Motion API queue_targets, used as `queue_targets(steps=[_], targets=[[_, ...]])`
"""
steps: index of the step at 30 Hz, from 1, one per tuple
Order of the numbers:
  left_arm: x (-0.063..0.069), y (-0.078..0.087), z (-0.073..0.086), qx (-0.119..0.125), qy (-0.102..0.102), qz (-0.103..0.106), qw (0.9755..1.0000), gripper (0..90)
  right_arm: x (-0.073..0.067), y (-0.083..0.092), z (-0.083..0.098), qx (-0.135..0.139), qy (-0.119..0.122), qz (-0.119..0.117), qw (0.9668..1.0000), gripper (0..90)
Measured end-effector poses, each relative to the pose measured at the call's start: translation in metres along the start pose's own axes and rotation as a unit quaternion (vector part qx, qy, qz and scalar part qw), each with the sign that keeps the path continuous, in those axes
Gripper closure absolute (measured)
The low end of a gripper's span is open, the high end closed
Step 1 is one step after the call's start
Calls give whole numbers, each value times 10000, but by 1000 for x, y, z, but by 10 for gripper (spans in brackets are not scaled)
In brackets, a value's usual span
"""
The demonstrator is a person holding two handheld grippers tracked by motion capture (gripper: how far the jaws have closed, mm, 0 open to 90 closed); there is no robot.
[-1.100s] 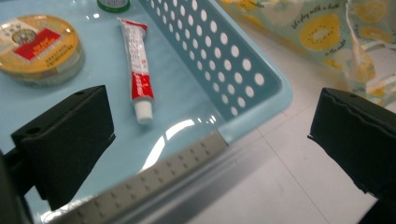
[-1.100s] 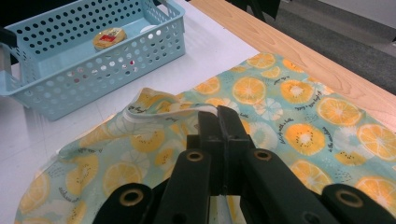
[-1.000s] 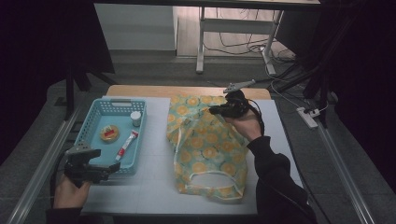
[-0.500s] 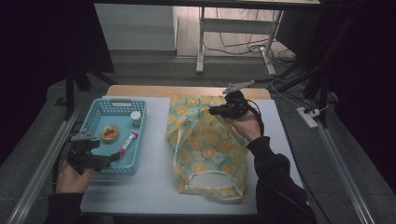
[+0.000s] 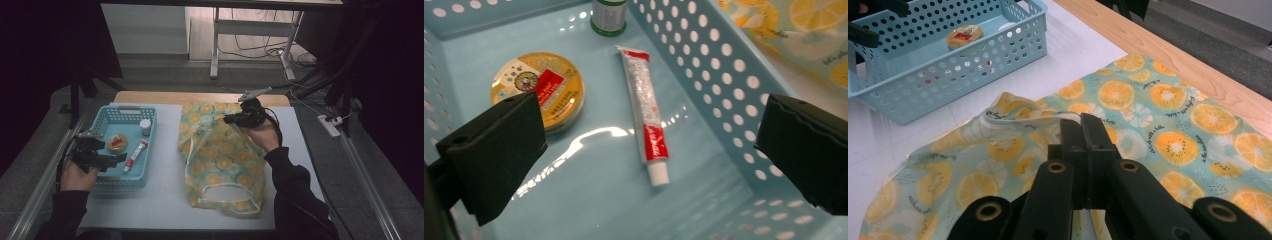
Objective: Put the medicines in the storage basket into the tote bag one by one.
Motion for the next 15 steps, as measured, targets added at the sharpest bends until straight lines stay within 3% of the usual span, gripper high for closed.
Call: queue_targets(steps=[5, 9, 11, 15], targets=[[-11, -8, -5, 9, 193, -37, 9998, 0, 1, 0, 0, 21, -9, -14, 10000, 900], [-18, -13, -10, -153, 350, -122, 9992, 1, 0, -1, 0, 20, -10, -26, 10000, 900], [-21, -14, -13, -163, 331, -202, 9991, 4, 0, -1, -1, 19, -5, -34, 10000, 900], [-25, -16, -19, -224, 316, -163, 9991, 11, 0, -2, -1, 12, 6, -34, 10000, 900]])
Point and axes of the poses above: each handheld gripper's, and its own axes: y roughly backward along the jaws, z roughly out of its underside, x roughly to its right, the point moved 6 cm from there along -y, roughly forward along the jaws, and after that the axes turned 1 degree about z, right-handed, at the moved point
